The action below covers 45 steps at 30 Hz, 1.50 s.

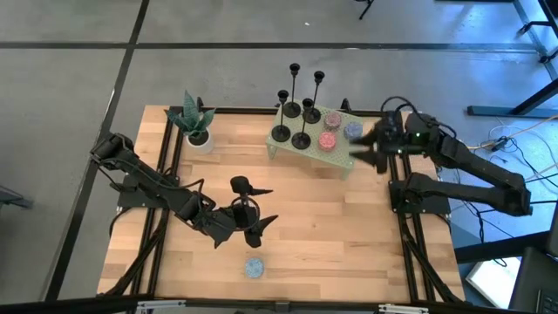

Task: Pick & Place candle stick holders
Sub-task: Put the light blue scented candle on the shelf

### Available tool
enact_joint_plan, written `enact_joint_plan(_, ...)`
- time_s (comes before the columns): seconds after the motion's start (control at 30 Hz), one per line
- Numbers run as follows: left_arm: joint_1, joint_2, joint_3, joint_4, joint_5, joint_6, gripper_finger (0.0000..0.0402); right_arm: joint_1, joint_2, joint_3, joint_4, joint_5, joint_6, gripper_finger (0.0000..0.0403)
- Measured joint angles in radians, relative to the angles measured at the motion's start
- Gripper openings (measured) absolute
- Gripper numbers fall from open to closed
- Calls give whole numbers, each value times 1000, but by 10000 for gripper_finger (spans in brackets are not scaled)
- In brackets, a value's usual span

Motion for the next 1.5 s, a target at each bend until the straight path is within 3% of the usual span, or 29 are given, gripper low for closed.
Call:
enact_joint_plan(0.07, 0, 0, 0, -22, 79, -35, 345, 63, 0, 0, 0, -50, 70, 298)
enact_joint_plan(0.23, 0, 0, 0, -152, 362, -213, 345, 224, 9, 0, 1, -29, 174, 298)
enact_joint_plan(0.43, -3, 45, 0, -264, 598, -481, 345, 385, 73, 0, 2, 117, 205, 298)
enact_joint_plan(0.6, -44, 151, 0, -231, 760, -532, 345, 478, 164, 0, 11, 173, 205, 298)
enact_joint_plan(0.8, -80, 254, -1, -158, 824, -609, 345, 530, 258, -1, 51, 179, 205, 298)
enact_joint_plan(1.5, -92, 380, 0, -164, 805, -594, 345, 604, 408, -1, 241, 183, 278, 298)
